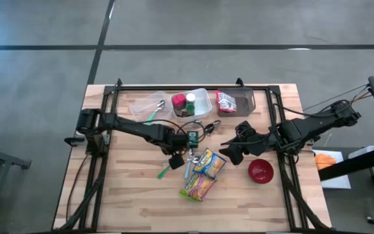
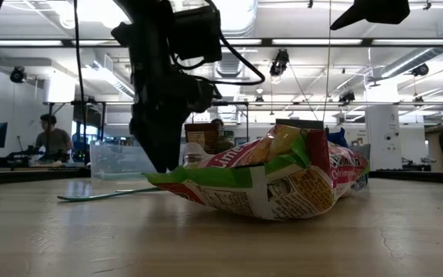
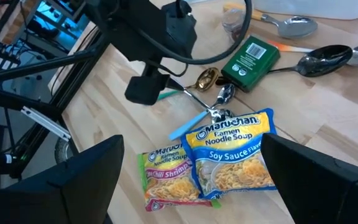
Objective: Pick & Place Food Item
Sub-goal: Put the green spoon into the transparent bin
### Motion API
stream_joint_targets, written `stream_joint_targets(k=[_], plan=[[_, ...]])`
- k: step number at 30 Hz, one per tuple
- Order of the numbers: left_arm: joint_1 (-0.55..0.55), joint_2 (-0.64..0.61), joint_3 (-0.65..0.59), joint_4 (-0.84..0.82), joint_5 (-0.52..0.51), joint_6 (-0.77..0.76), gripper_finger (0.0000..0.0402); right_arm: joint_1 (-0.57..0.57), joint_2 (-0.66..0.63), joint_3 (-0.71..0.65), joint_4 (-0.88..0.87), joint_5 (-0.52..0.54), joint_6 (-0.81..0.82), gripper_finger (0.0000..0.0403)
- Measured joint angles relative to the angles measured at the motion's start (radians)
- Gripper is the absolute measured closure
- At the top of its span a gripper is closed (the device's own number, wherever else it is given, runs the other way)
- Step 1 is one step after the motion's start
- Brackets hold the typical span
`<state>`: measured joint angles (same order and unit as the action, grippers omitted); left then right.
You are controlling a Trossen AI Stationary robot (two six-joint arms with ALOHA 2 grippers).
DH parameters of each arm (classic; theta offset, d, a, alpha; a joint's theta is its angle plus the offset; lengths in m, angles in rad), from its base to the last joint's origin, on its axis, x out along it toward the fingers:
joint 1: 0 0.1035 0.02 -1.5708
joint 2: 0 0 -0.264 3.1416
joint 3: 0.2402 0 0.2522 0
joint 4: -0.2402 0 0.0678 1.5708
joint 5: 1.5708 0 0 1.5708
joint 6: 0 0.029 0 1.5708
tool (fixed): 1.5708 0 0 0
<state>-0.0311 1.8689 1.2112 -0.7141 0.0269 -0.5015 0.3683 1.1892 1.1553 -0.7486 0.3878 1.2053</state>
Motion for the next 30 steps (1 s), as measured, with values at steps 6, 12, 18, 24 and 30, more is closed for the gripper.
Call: stream_joint_targets(k=[6, 12, 18, 24, 30], plan=[[0.000, 0.002, -0.022, 0.046, 0.000, 0.004, 0.0113, 0.000, 0.000, 0.000, 0.000, -0.001, -0.001, 0.0029], [0.000, 0.037, -0.028, 0.049, 0.000, 0.007, 0.0113, 0.000, 0.000, 0.000, -0.002, -0.003, -0.004, 0.0029], [0.001, 0.054, -0.025, 0.058, 0.003, 0.007, 0.0119, 0.000, 0.000, 0.000, -0.002, -0.003, -0.007, 0.0029], [0.001, 0.055, -0.026, 0.083, 0.008, 0.034, 0.0185, 0.000, 0.000, 0.000, -0.002, -0.003, -0.012, 0.0029], [0.001, 0.055, -0.026, 0.096, 0.037, 0.060, 0.0270, 0.000, 0.000, 0.000, -0.002, -0.004, -0.022, 0.0029]])
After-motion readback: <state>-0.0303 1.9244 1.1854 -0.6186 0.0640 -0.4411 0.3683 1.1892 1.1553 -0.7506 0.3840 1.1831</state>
